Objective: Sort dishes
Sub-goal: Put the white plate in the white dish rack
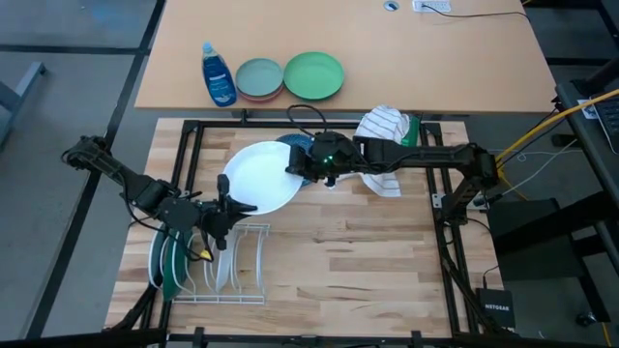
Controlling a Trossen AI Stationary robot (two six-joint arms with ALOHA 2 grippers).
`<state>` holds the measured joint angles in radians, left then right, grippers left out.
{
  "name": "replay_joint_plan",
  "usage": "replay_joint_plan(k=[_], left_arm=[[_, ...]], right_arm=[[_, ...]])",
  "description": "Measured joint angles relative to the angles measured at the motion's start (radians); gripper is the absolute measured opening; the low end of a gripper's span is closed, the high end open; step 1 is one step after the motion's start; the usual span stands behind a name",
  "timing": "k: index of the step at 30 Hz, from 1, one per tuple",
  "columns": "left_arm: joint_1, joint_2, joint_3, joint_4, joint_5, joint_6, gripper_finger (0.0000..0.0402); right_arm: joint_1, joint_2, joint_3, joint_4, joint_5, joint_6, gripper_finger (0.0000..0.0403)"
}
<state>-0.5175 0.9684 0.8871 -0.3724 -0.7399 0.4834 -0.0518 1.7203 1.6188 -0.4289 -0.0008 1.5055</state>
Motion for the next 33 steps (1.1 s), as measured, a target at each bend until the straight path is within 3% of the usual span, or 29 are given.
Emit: replay_joint_plan(k=[13, 25, 30, 33], left_arm=[[-0.002, 0.0, 0.0, -0.016, -0.003, 0.082, 0.0001], [0.005, 0.001, 0.0, -0.022, -0.025, 0.111, 0.0001], [0.009, 0.001, 0.0, -0.016, -0.009, 0.107, 0.0001], [0.009, 0.001, 0.0, -0.016, -0.01, 0.102, 0.0001]], right_arm=[[-0.003, -0.001, 0.0, -0.007, -0.049, -0.126, 0.009], [0.005, -0.001, 0.0, -0.004, -0.128, -0.207, 0.0169], [-0.009, -0.001, 0.0, -0.01, -0.123, -0.206, 0.0181], [-0.033, -0.001, 0.0, -0.012, -0.19, -0.21, 0.0181]])
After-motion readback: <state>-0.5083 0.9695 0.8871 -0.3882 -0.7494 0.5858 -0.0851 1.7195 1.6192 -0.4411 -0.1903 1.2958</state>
